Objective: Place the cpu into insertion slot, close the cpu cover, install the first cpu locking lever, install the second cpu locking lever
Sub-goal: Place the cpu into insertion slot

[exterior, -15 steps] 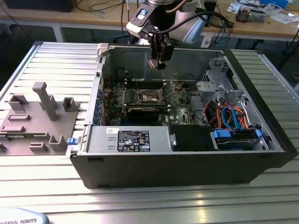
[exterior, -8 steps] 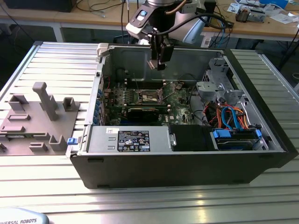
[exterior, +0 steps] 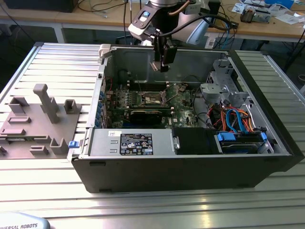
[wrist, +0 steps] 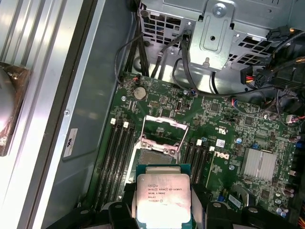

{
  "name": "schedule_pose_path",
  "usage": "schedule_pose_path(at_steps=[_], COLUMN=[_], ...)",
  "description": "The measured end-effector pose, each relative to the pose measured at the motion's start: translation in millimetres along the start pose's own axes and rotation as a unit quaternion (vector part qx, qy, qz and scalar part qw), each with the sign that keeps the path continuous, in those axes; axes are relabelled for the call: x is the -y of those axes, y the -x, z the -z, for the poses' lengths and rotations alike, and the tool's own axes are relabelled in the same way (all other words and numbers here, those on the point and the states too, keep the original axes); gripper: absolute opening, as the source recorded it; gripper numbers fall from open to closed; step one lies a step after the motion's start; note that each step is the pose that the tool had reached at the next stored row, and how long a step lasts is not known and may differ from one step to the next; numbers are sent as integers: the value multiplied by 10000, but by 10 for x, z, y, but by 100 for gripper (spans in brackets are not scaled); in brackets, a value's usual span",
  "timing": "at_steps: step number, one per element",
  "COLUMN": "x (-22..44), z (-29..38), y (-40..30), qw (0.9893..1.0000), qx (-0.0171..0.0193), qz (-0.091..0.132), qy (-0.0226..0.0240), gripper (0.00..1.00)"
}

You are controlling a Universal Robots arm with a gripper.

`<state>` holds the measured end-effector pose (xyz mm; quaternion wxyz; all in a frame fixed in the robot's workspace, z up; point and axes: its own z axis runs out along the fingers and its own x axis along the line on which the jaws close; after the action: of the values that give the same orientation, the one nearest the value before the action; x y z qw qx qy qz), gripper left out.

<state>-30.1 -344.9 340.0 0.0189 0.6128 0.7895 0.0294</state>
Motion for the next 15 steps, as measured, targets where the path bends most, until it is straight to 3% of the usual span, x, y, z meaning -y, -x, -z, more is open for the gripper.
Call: schedule_pose_path(at_steps=[15], x=[-17], z=[-5], y=[-15], qw=[10000], qx=[0], qz=[0], qy=[0], gripper=[54])
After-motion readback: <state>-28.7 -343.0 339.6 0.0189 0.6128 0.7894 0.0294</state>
